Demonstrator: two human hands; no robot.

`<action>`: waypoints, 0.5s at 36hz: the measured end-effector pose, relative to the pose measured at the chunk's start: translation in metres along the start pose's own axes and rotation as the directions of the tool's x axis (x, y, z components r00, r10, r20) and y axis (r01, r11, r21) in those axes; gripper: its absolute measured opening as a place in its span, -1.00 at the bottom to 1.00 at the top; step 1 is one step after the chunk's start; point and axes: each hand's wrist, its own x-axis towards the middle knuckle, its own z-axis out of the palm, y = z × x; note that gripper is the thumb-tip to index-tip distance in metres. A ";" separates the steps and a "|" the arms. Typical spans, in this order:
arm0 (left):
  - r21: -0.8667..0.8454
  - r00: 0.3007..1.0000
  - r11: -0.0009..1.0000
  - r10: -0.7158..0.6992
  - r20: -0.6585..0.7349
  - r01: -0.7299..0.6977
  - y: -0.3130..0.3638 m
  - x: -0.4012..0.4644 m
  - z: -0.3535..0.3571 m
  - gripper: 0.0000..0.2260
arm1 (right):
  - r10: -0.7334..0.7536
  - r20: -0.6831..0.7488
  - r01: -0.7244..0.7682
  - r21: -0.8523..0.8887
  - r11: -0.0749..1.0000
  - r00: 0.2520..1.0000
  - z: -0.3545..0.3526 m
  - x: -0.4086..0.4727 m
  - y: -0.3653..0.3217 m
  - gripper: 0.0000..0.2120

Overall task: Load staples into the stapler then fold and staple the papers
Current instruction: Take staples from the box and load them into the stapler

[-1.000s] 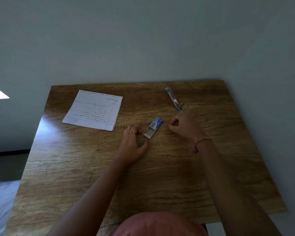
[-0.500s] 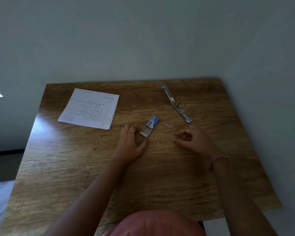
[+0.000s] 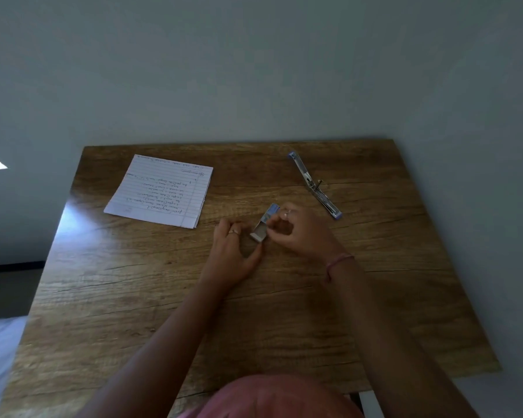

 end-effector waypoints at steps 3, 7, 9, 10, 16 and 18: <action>0.000 1.000 1.000 0.019 -0.011 -0.019 0.000 0.001 -0.001 -0.59 | -0.032 0.074 0.035 -0.041 0.999 0.997 0.007 0.012 -0.004 -0.81; 0.004 1.000 1.000 0.026 -0.013 -0.026 -0.001 0.000 0.000 -0.61 | -0.040 0.102 0.046 -0.059 0.997 0.994 0.006 0.014 -0.001 -0.78; 0.004 1.000 1.000 0.022 -0.015 -0.022 -0.001 0.001 -0.001 -0.61 | -0.034 0.053 0.035 -0.021 0.999 0.998 0.002 0.013 0.003 -0.79; 0.006 1.000 1.000 0.020 -0.013 -0.020 -0.001 0.001 -0.001 -0.61 | -0.022 0.013 0.022 -0.002 1.000 1.000 -0.001 0.013 0.006 -0.80; 0.011 1.000 1.000 0.007 -0.006 -0.007 -0.002 0.002 0.000 -0.59 | 0.142 -0.027 -0.144 -0.088 0.986 0.990 -0.014 0.023 0.018 -0.72; 0.015 1.000 1.000 0.007 -0.004 -0.007 -0.003 0.003 0.000 -0.59 | 0.165 0.037 -0.158 -0.146 0.977 0.986 -0.014 0.028 0.016 -0.68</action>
